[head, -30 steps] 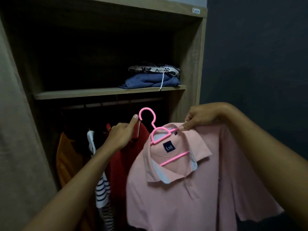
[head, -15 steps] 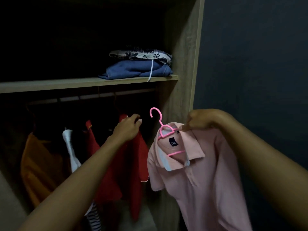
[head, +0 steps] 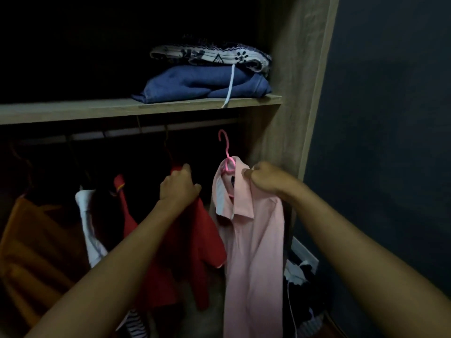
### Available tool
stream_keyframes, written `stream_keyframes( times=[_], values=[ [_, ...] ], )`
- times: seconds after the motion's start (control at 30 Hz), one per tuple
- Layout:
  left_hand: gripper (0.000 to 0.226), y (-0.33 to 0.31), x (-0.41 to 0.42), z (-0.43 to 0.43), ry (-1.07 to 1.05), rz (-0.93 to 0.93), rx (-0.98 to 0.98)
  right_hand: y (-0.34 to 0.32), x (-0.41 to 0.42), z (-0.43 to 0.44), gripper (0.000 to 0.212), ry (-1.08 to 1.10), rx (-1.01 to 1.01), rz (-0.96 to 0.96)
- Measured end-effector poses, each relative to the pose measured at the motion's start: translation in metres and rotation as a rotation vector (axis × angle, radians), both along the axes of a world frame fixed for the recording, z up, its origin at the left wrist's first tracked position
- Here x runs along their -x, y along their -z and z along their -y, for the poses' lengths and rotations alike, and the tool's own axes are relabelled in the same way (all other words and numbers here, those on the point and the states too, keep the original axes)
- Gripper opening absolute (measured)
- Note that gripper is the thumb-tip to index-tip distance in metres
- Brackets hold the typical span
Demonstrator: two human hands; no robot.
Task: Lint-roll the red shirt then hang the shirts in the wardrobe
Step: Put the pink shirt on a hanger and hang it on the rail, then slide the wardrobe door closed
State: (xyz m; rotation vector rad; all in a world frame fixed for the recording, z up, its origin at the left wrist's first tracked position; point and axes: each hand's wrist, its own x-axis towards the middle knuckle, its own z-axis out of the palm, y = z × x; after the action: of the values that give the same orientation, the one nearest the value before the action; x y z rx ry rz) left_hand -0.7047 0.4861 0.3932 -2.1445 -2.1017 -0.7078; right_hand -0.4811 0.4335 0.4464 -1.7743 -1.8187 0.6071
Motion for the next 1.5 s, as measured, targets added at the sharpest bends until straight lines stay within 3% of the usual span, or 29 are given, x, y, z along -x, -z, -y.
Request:
stream_keyframes(
  times=[0.3,0.6,0.87,1.0,1.17,1.33,1.5],
  values=[
    [0.048,-0.001,0.011,-0.009,-0.001,-0.001,-0.112,0.018,0.034,-0.066,0.03,0.062,-0.217,-0.119],
    [0.043,-0.002,0.011,-0.006,0.006,-0.019,-0.109,0.034,0.042,-0.111,0.04,0.093,-0.182,-0.146],
    [0.041,-0.002,0.013,0.003,0.03,-0.011,-0.15,0.047,0.032,-0.116,0.039,0.053,-0.204,-0.017],
    [0.042,0.0,0.024,0.016,0.045,0.022,-0.24,0.045,0.037,-0.1,0.038,0.065,-0.41,0.016],
    [0.05,0.002,0.069,0.061,0.026,0.041,-0.445,0.045,0.096,-0.051,0.011,-0.185,-0.748,-0.192],
    [0.044,0.009,0.141,0.135,-0.046,0.012,-0.685,0.067,0.183,0.014,0.007,-0.498,-0.664,-0.356],
    [0.047,0.033,0.221,0.197,-0.132,0.05,-0.9,0.137,0.281,0.061,0.016,-0.684,-0.474,-0.344]
  ],
)
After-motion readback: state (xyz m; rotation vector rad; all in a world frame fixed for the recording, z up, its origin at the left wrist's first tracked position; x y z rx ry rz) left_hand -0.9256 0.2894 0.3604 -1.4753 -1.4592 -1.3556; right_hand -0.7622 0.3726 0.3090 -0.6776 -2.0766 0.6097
